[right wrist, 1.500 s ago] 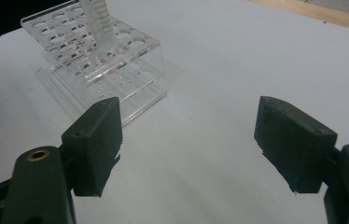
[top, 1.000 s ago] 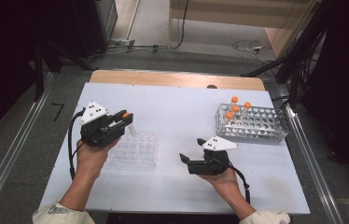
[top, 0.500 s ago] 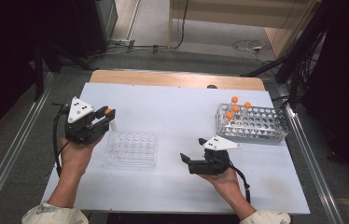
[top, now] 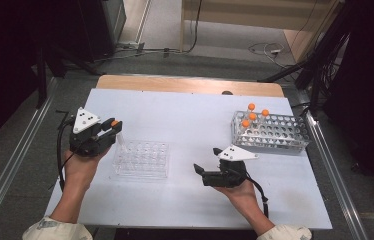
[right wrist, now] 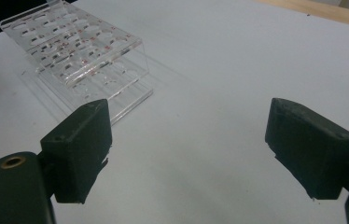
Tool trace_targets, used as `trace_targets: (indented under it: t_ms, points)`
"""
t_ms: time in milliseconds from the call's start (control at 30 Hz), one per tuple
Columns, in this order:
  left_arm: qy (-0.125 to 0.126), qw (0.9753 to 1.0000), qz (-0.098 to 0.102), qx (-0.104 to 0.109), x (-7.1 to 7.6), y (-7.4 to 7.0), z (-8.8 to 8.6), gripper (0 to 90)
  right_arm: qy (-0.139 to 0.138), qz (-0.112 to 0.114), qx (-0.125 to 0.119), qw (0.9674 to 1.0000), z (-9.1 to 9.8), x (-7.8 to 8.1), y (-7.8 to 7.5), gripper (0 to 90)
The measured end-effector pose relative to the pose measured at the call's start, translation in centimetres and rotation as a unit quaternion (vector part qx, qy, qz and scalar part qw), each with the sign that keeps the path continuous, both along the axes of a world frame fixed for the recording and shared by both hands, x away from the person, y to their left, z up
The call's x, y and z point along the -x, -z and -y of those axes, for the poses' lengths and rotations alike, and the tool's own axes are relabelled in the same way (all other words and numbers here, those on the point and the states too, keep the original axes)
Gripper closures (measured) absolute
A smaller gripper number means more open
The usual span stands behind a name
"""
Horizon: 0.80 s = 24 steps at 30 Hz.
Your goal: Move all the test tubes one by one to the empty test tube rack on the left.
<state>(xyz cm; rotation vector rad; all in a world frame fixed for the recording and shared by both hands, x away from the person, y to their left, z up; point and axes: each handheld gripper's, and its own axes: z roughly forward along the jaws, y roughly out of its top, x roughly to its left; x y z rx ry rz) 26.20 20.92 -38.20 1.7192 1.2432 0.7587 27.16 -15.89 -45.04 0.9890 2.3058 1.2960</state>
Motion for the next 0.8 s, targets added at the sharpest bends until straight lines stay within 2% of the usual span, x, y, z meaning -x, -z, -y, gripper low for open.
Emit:
trace_targets:
  t_ms: [167, 400, 567, 800]
  points:
    - [0.002, 0.9999, -0.007, -0.012, 0.0, 0.8, 0.4, 69.9, 0.000, 0.001, 0.001, 1.0000, 0.0, 0.0, 0.0, 13.2]
    - [0.001, 0.9994, -0.030, -0.016, -0.1, 2.2, 0.4, 70.0, 0.000, 0.003, 0.003, 1.0000, 0.1, 0.0, 0.0, 13.3]
    - [0.004, 0.9988, -0.037, -0.033, 0.0, 2.6, 0.7, 69.9, 0.001, 0.003, 0.004, 1.0000, 0.0, 0.0, 0.0, 13.4]
    - [0.000, 0.9986, -0.045, -0.029, -0.1, 3.1, 0.5, 68.9, 0.001, 0.002, 0.004, 1.0000, 0.0, 0.0, 0.0, 13.4]
